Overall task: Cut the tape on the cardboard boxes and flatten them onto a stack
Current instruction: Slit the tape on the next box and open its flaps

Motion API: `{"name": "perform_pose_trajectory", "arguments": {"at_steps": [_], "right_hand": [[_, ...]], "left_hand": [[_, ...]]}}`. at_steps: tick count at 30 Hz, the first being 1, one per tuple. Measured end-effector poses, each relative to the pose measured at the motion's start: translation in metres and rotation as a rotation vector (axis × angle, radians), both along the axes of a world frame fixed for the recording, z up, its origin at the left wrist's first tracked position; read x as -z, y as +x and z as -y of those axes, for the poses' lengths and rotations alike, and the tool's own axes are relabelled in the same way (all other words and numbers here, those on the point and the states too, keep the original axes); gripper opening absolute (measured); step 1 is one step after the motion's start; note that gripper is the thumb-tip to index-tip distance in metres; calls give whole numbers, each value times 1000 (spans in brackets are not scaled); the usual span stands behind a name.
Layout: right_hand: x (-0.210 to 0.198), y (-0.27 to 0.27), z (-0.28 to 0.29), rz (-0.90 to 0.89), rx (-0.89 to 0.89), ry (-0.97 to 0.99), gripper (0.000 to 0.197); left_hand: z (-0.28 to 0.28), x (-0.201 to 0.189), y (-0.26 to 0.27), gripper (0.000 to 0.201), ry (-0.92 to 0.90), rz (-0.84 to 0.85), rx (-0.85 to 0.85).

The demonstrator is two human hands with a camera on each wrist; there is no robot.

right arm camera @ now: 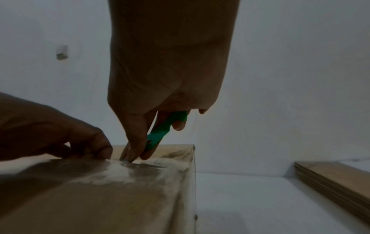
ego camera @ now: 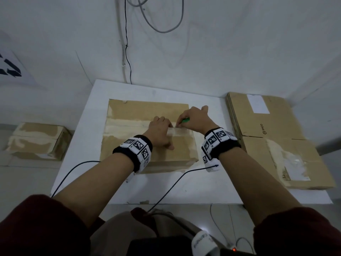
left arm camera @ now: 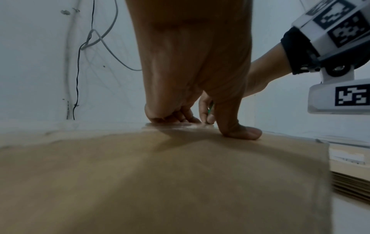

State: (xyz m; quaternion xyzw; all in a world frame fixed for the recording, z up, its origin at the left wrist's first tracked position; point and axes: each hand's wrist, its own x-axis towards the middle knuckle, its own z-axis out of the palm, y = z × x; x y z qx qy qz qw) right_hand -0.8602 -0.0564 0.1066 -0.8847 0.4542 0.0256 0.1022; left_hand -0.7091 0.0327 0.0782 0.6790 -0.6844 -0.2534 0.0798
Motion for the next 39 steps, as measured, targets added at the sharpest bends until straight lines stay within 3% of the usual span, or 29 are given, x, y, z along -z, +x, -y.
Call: {"name": "perform_pose_trajectory", "arguments": {"at_steps": [4,10,15,17,20,28,34,39], "right_hand": [[-6,-17,9,-89,-9,-85,9],[1,-48,10,24,105,-47,12],[5,-41,10,-16,54,-95,9],[3,-38,12,-49,23,-93,9],[2,-43,13,-52,33,-91,9],[5,-72,14,48,160,-87,11],[30,-92,4,455,360,171,7],[44,-92,-7,569,417,174,25]], "left_hand": [[1,-1,0,83,9,-21,-16],[3,-2,-2,81,31,-13,-3],[11,-10,-13,83,157,-51,-52],[11,-8,-26,87,135,-57,-123],[10,-2,-37,74,64,-13,-162],[19,-4,-37,68,94,-53,-115],[19,-1,-35,66,97,-91,-66],[20,0,-38,64,93,-82,-78]]}}
